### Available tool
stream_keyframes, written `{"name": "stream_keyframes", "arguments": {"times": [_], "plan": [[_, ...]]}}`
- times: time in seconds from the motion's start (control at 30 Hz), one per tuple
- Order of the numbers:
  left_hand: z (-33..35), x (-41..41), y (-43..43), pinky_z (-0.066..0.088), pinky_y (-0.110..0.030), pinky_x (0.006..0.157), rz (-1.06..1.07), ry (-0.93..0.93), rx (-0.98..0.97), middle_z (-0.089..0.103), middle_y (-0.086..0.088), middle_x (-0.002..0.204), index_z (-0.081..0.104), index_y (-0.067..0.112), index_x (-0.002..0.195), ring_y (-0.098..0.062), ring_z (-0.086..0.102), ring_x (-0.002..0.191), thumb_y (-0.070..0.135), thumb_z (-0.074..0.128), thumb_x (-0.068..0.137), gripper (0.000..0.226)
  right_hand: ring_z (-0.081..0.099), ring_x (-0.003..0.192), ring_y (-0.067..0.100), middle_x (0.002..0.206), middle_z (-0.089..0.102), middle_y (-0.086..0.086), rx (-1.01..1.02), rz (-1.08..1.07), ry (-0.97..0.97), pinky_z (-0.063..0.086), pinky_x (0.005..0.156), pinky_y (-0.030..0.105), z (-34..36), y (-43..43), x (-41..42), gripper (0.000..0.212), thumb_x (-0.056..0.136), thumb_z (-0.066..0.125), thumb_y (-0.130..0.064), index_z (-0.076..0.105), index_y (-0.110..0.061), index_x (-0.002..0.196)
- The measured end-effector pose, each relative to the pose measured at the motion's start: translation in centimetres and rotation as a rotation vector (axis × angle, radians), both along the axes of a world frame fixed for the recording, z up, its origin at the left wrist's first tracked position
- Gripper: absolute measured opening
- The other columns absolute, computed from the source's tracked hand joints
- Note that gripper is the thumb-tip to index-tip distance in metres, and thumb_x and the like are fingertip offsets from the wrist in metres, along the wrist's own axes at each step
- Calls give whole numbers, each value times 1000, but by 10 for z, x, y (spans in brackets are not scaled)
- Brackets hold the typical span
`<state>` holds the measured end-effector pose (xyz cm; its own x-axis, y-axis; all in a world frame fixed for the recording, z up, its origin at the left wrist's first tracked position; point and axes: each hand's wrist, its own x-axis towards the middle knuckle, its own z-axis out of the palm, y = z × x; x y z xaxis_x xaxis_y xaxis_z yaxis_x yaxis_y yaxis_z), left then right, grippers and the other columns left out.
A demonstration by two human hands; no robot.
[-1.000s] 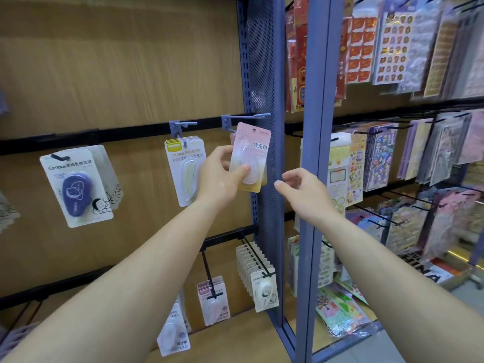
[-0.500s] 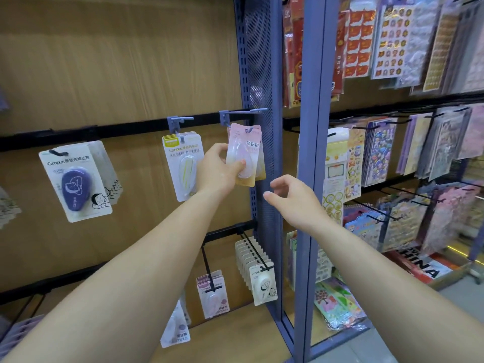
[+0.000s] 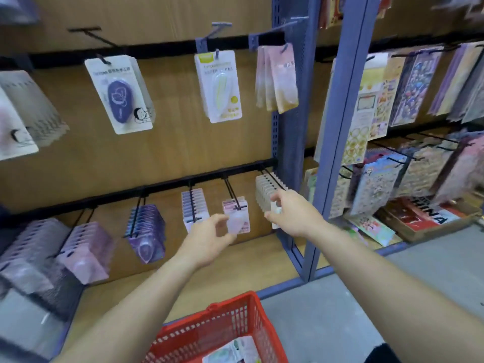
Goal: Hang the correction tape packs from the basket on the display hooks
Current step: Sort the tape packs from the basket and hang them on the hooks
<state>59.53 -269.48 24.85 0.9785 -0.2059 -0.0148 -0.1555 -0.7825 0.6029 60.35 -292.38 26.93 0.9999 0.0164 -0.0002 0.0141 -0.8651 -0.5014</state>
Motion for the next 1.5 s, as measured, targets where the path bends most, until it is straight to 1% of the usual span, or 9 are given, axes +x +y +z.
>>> {"name": "stream_keyframes", "arguments": {"times": [0.3, 0.47, 0.57, 0.87, 1.0, 1.1, 1.17, 1.37, 1.5], "plan": [[-167, -95, 89, 41, -24, 100, 45, 333, 169, 63, -6, 141, 57, 12, 143, -21, 61, 126, 32, 70, 94, 55, 55, 126, 31, 135, 57, 16, -15, 80, 315, 44, 98, 36, -167, 69, -63, 58, 96, 66, -39, 51, -6, 141], [-252, -126, 117, 43, -24, 91, 77, 487, 193, 68, -10, 131, 57, 11, 142, -25, 65, 117, 28, 70, 92, 54, 59, 118, 31, 125, 61, 15, 4, 101, 426, 47, 96, 37, -256, 94, -83, 45, 91, 72, -29, 58, -8, 128], [-300, -135, 129, 41, -26, 102, 88, 594, 206, 59, -10, 145, 51, 9, 147, -25, 57, 131, 30, 68, 94, 60, 60, 116, 31, 121, 64, 15, 13, 118, 495, 45, 95, 33, -310, 106, -87, 43, 89, 74, -27, 61, -10, 126], [-409, -113, 139, 46, -31, 101, 245, 741, 75, 61, -10, 141, 51, 11, 145, -27, 60, 125, 35, 70, 93, 60, 52, 130, 35, 143, 51, 18, -23, 13, 667, 44, 101, 35, -430, 128, -79, 60, 91, 67, -26, 48, -7, 144], [-449, -89, 130, 48, -29, 95, 362, 755, -8, 67, -9, 131, 56, 14, 139, -28, 63, 120, 38, 73, 91, 57, 60, 111, 38, 112, 62, 13, -41, 3, 675, 49, 86, 38, -487, 126, -80, 56, 76, 51, -50, 65, -10, 112], [-468, -76, 119, 52, -33, 85, 461, 761, -172, 74, -10, 109, 58, 18, 117, -27, 70, 103, 30, 76, 91, 33, 57, 115, 33, 123, 61, 14, 19, -62, 610, 47, 97, 36, -487, 132, -88, 49, 82, 71, -32, 63, -9, 125], [-480, -72, 113, 56, -40, 88, 550, 769, -294, 75, -9, 102, 52, 16, 113, -27, 72, 97, 28, 81, 86, 41, 57, 117, 32, 127, 60, 16, 48, -100, 568, 43, 100, 32, -483, 136, -91, 58, 83, 81, -20, 58, -8, 134], [-490, -75, 110, 50, -30, 72, 677, 659, -432, 65, 3, 82, 47, 16, 115, -25, 67, 82, 13, 79, 88, 42, 70, 93, 17, 105, 76, -2, 231, -112, 504, 53, 80, 26, -485, 133, -90, 37, 87, 68, -6, 70, -16, 123], [-482, -91, 131, 60, -50, 81, 767, 587, -601, 68, -11, 97, 50, 30, 102, -32, 71, 84, -3, 74, 88, 44, 62, 83, -1, 101, 70, -10, 358, -117, 472, 44, 63, 7, -470, 138, -92, 33, 89, 65, -6, 67, -20, 119]]}}
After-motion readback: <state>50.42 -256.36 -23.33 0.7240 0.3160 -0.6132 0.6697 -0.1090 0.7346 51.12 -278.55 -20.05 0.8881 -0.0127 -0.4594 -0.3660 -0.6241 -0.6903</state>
